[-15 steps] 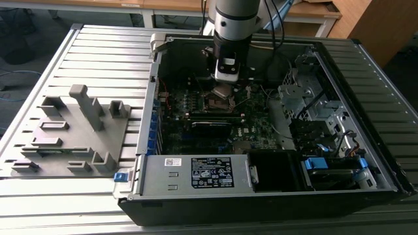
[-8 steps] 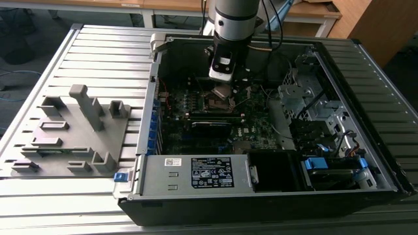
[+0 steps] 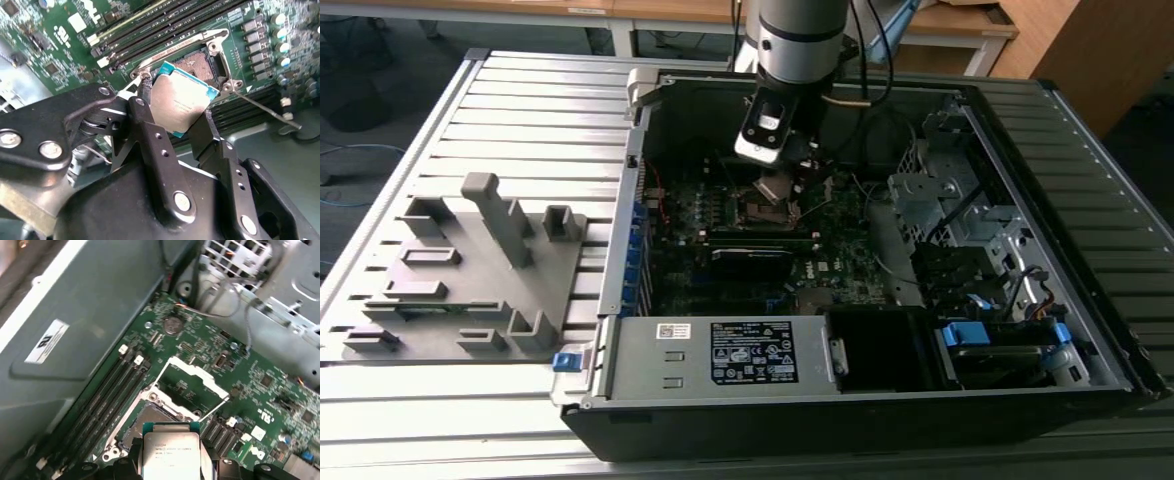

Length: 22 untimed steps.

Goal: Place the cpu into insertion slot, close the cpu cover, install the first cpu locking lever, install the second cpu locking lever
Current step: 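Place the cpu into insertion slot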

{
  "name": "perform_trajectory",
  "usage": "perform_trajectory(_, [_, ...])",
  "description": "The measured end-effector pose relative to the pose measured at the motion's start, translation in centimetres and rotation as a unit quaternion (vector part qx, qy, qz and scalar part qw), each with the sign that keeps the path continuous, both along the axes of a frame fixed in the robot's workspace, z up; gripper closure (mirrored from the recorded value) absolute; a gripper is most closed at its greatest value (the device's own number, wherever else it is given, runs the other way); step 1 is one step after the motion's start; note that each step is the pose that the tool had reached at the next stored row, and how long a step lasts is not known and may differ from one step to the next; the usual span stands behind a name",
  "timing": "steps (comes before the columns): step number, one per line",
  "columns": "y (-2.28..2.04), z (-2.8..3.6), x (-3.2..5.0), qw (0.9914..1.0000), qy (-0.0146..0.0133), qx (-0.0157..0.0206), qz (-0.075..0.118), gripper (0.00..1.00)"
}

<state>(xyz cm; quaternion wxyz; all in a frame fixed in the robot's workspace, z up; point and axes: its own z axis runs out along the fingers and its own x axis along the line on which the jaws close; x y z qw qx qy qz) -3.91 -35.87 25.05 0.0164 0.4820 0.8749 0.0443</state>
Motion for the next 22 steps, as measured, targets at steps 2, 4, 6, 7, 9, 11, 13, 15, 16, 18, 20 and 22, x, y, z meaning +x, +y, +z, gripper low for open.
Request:
perform_trajectory(2, [0.00,-0.02,0.00,0.99984,0.0000,-0.0001,-0.018,0.46])
perform_trajectory(4, [0.00,-0.05,0.00,0.99933,0.0000,-0.0002,-0.037,0.46])
perform_trajectory(6, [0.00,-0.08,0.00,0.99852,0.0000,-0.0002,-0.054,0.46])
perform_trajectory(7, [0.00,-0.09,0.00,0.99797,0.0000,-0.0003,-0.064,0.46])
perform_trajectory(9, [0.00,-0.13,0.00,0.99666,0.0000,-0.0004,-0.082,0.46])
perform_trajectory(11, [0.00,-0.17,0.00,0.99498,0.0000,-0.0005,-0.100,0.46])
perform_trajectory(13, [0.00,-0.20,0.00,0.99301,0.0000,-0.0005,-0.118,0.46])
perform_trajectory(15, [0.00,-0.24,0.00,0.99074,0.0000,-0.0006,-0.136,0.46])
perform_trajectory(16, [0.00,-0.26,0.00,0.98947,0.0000,-0.0007,-0.145,0.46])
perform_trajectory(18, [0.00,-0.29,0.00,0.98658,0.0000,-0.0008,-0.163,0.46])
perform_trajectory(20, [0.00,-0.33,0.00,0.98348,0.0000,-0.0008,-0.181,0.46])
perform_trajectory(22, [0.00,-0.37,0.00,0.98007,0.0000,-0.0009,-0.199,0.46])
